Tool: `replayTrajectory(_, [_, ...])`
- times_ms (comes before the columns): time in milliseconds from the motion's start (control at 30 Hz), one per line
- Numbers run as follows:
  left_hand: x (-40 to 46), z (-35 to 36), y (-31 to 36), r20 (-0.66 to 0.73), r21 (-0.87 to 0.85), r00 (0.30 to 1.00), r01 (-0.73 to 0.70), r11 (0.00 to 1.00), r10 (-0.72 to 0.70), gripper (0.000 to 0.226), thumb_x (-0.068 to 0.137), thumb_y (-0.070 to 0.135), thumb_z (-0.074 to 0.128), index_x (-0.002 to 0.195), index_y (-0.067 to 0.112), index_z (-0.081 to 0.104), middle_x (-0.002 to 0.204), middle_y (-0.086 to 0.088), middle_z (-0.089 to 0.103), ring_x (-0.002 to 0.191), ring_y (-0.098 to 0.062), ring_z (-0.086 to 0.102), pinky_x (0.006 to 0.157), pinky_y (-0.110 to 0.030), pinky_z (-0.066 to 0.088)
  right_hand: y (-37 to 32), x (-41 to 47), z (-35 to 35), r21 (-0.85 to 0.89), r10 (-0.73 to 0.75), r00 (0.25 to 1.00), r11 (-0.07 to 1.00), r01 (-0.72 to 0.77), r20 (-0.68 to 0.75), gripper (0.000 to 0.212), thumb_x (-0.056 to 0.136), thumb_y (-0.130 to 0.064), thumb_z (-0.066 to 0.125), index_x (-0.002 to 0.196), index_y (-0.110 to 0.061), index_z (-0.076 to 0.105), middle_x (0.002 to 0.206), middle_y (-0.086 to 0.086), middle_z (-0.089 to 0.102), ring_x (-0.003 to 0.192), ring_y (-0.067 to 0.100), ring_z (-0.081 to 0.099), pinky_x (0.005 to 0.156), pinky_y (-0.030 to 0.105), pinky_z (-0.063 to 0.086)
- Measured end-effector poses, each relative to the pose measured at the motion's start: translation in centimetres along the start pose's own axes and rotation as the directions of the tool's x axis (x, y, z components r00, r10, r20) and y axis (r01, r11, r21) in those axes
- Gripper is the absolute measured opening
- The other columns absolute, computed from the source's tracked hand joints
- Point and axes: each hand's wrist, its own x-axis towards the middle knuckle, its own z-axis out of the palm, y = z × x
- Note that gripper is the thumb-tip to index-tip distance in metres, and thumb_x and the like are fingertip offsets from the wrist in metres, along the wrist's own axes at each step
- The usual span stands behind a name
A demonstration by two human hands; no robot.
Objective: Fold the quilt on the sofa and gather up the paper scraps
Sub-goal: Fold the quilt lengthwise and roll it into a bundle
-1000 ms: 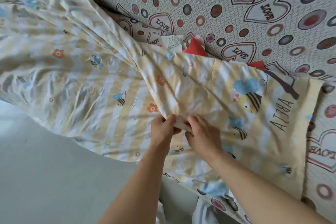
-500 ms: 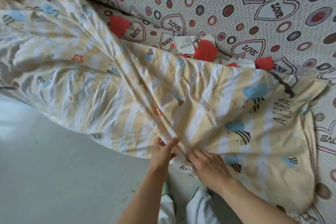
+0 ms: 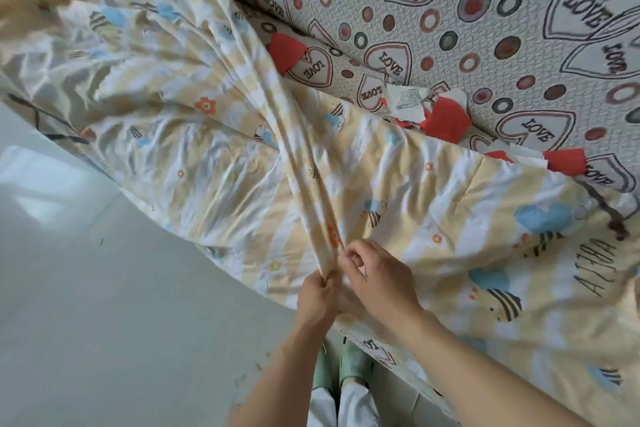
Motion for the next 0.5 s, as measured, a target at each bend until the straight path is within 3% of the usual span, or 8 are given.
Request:
replayTrajectory(100, [0.1,-0.8,0.5,0.072,-0.026,0.997,0.029,0.999,-0.027,0.022,0.09,0.02,0.053,0.086,0.006,0.068,0.078,-0.012,0.069,0.069,-0.025,0.066,0.063,-0.036,0.057,-2.3,3.9,0.3,0.053,0.062,0.997,0.997,-0.064,0.047,0.033,0.093,-0.044,0.051,0.119,-0.024,0.056,0.12,-0.007,0.057,0.108,0.017,0.057,0.083,0.034,0.048])
replayTrajectory(167, [0.4,-1.7,0.6,0.111,-0.021,0.994,0.028,0.999,-0.026,0.01,0.091,0.009,0.058,0.089,0.01,0.068,0.08,-0.01,0.071,0.068,-0.019,0.065,0.064,-0.033,0.054,-3.4,5.9,0.7,0.05,0.149,0.982,0.987,-0.156,0.112,0.044,0.091,-0.048,0.05,0.127,-0.023,0.05,0.128,-0.004,0.055,0.113,0.022,0.056,0.088,0.036,0.047])
replayTrajectory(300, [0.9,-3.8,1.6,0.113,-0.2,0.994,0.03,0.979,-0.007,0.04,0.082,-0.011,0.057,0.109,0.017,0.061,0.085,-0.004,0.065,0.07,-0.016,0.062,0.065,-0.029,0.052,-4.1,7.9,1.3,0.028,0.286,0.944,0.955,-0.294,0.165,0.041,0.087,-0.046,0.054,0.118,-0.021,0.051,0.122,0.001,0.062,0.109,0.029,0.059,0.089,0.038,0.046])
replayTrajectory(400, [1.9,-5.3,3.0,-0.043,-0.325,0.998,-0.059,0.944,0.047,0.043,0.087,-0.008,0.051,0.121,0.017,0.055,0.104,-0.011,0.065,0.085,-0.019,0.065,0.074,-0.032,0.055,-4.5,8.2,2.0,0.004,0.245,0.96,0.969,-0.247,0.137,0.017,0.087,-0.03,0.051,0.102,-0.022,0.051,0.112,0.005,0.067,0.104,0.031,0.06,0.094,0.044,0.044])
replayTrajectory(500, [3.2,-6.1,5.1,-0.116,-0.448,0.989,-0.133,0.884,0.09,0.029,0.095,0.012,0.054,0.123,0.017,0.057,0.11,-0.009,0.067,0.098,-0.02,0.066,0.081,-0.033,0.056,-5.3,7.9,2.0,0.052,0.134,0.985,0.989,-0.14,0.105,0.018,0.085,-0.022,0.049,0.102,-0.027,0.049,0.104,-0.001,0.067,0.098,0.029,0.061,0.079,0.038,0.047])
